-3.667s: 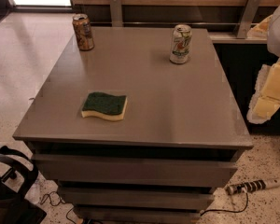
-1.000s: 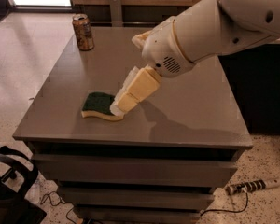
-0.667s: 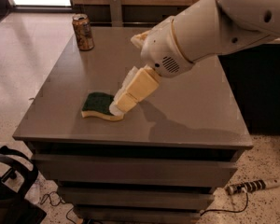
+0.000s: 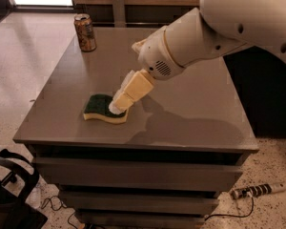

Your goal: Move sponge near orange can

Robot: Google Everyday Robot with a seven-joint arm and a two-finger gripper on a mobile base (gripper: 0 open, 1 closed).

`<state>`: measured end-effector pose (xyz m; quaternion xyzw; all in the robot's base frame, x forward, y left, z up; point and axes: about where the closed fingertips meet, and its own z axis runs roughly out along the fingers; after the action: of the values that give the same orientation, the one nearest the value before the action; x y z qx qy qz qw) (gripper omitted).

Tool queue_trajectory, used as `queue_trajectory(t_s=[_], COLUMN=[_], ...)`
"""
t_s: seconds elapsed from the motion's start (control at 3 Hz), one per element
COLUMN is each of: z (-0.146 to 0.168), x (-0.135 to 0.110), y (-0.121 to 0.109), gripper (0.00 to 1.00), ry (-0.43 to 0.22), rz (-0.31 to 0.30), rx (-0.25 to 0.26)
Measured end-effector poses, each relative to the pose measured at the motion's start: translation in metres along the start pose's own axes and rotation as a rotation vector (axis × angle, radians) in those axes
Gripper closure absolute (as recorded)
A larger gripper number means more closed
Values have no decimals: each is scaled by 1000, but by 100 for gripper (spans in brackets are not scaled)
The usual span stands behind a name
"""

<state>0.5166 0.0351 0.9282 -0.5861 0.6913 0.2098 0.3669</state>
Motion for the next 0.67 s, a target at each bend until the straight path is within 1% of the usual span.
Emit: queue_trajectory(t_s=[0.33,0.67], z=[21,45], x=[14,32], y=[-9,-9], gripper=[0,0], ry=[-12,-45], rz=[21,53], rx=[-3,-19])
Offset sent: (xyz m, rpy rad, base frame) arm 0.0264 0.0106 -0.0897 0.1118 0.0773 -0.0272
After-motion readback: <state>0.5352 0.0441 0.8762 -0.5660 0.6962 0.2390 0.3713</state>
